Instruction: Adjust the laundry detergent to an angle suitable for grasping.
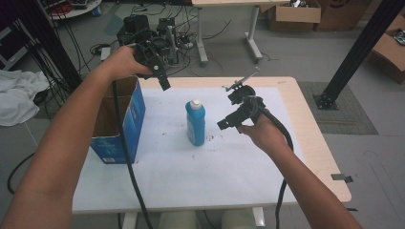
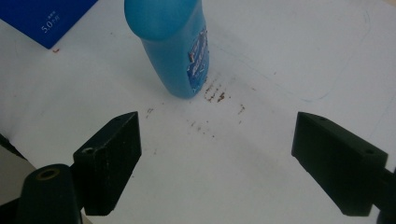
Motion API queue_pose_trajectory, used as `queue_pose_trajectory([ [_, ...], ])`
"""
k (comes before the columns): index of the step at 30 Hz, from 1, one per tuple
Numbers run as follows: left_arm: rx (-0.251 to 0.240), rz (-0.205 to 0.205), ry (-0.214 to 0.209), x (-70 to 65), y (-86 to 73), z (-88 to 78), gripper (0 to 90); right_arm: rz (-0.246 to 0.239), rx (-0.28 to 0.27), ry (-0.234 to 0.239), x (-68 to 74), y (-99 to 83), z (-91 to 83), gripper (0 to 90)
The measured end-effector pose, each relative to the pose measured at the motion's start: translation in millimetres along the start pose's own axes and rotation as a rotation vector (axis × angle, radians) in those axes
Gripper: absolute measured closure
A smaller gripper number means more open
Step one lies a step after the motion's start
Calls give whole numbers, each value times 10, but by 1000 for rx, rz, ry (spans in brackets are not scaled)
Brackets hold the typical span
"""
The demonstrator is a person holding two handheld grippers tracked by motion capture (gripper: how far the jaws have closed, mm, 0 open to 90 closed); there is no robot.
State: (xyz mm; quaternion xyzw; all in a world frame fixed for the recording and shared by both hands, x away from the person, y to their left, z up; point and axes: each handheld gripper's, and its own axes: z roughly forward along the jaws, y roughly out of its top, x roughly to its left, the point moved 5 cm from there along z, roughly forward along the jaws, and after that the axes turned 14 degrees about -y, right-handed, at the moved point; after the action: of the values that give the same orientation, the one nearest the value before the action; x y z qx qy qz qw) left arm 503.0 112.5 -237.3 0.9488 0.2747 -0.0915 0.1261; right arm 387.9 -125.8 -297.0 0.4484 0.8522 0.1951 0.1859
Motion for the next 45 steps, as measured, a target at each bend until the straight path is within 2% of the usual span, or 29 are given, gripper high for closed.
queue_pose_trajectory([
  [10,2,10,-1,6,-37,-5,222,28,-9,-16,192,112,86,155],
  [22,8,20,0,17,-88,-6,222,77,-10,-26,286,155,169,155],
  [29,4,20,-1,32,-122,-17,221,99,-38,-22,359,201,232,156],
  [39,-3,17,-2,40,-145,-29,221,162,-78,-18,486,278,364,154],
  [45,-4,15,-2,45,-156,-27,221,165,-86,-21,544,294,442,153],
])
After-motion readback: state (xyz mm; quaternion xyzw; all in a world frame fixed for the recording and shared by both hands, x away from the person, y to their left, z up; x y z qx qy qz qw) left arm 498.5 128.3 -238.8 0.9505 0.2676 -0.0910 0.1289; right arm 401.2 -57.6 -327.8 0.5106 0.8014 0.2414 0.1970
